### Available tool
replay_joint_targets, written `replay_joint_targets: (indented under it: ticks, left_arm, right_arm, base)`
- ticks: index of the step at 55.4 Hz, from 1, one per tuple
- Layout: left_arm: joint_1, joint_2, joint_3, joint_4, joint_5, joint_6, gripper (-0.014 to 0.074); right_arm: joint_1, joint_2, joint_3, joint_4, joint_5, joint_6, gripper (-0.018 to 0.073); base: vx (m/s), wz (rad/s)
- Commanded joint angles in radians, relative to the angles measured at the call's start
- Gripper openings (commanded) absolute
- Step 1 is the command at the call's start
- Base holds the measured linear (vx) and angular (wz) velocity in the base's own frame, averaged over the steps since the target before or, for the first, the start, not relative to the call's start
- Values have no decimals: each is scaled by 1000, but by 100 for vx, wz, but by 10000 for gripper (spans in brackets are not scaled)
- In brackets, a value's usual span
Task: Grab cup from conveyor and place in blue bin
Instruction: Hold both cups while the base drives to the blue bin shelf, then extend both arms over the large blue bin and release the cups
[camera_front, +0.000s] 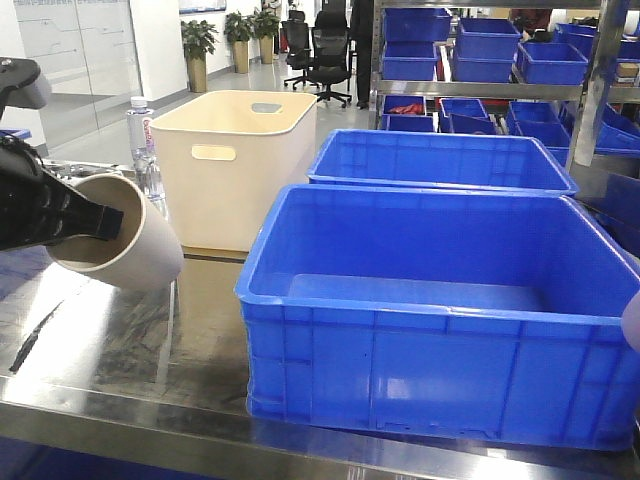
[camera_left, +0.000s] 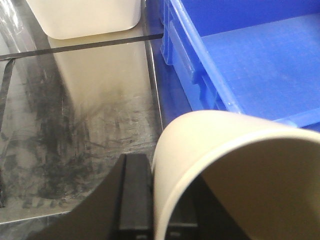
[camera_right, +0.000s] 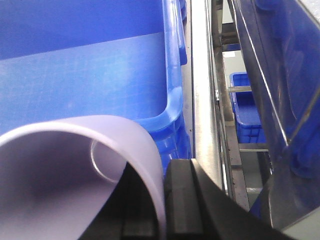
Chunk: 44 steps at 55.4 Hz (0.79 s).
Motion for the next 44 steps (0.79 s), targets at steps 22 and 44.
replay_joint_targets:
  ticks: [22, 44]
  left_arm:
    - [-4, -33, -34, -14, -77, -5, -6]
    - [-4, -36, -34, -69, -109, 88, -6]
  right_arm:
    - [-5, -16, -31, 40, -75, -3, -9]
    - [3, -15, -43, 317, -116, -235, -9]
  base:
    - [0, 0]
    - [0, 0]
